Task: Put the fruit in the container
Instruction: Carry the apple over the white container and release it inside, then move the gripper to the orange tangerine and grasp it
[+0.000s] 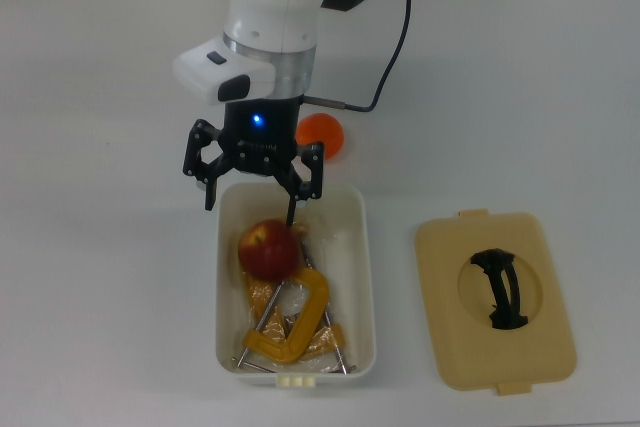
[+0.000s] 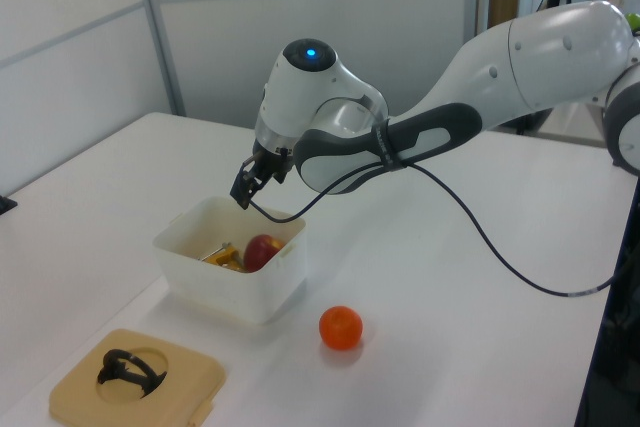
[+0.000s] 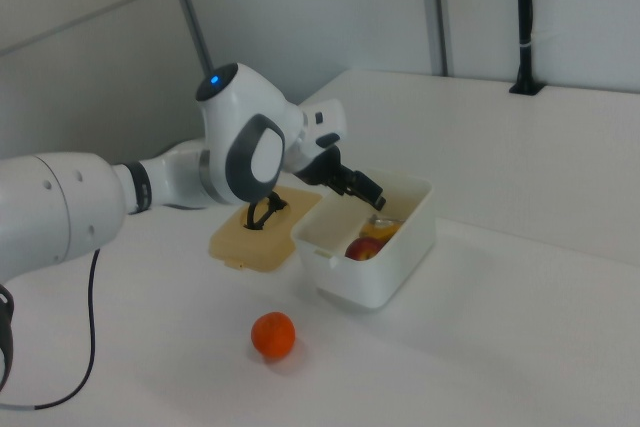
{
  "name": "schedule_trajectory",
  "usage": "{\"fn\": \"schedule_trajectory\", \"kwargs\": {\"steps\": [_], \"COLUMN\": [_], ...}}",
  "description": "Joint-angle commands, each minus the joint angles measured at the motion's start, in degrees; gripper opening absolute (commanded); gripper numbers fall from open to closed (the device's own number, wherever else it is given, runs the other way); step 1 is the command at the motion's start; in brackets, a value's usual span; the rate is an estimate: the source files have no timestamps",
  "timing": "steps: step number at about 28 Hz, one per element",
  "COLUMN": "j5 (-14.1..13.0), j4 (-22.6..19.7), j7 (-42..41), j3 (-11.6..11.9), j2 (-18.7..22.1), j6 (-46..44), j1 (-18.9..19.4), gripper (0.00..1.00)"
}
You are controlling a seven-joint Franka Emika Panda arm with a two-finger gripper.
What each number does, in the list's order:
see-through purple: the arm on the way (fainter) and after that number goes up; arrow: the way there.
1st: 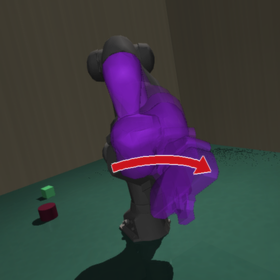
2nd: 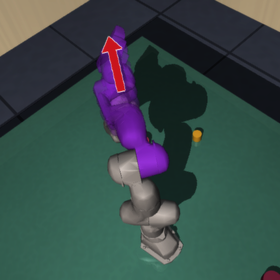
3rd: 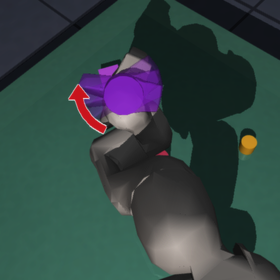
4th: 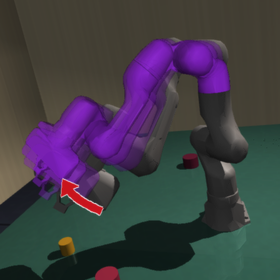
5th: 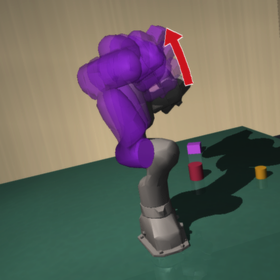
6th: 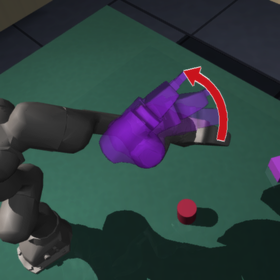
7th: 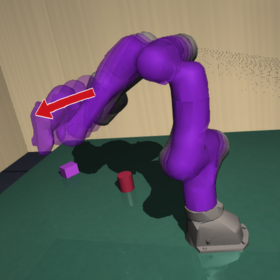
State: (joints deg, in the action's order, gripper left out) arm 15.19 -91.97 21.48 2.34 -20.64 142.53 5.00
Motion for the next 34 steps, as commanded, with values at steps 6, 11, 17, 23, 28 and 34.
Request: {"fn": "schedule_trajectory", "kwargs": {"steps": [6, 11, 17, 23, 28, 34], "j5": [-2.8, -6.5, -8.2, -8.1, -8.0, -7.0], "j4": [-8.0, -9.8, -12.3, -13.1, -13.7, -13.9], "j7": [-1.6, -6.7, -8.6, -8.7, -8.6, -8.2], "j3": [-2.2, -3.4, -3.8, -5.3, -7.4, -9.2], "j2": [8.8, 9.5, 8.8, 6.1, 5.1, 2.2], "j6": [-17.3, -25.5, -26.9, -26.6, -26.5, -26.2], "j1": [0.6, 0.5, 0.6, 0.6, 0.6, 0.7], "gripper": [1.00, 1.00, 1.00, 1.00, 1.00, 1.00]}}
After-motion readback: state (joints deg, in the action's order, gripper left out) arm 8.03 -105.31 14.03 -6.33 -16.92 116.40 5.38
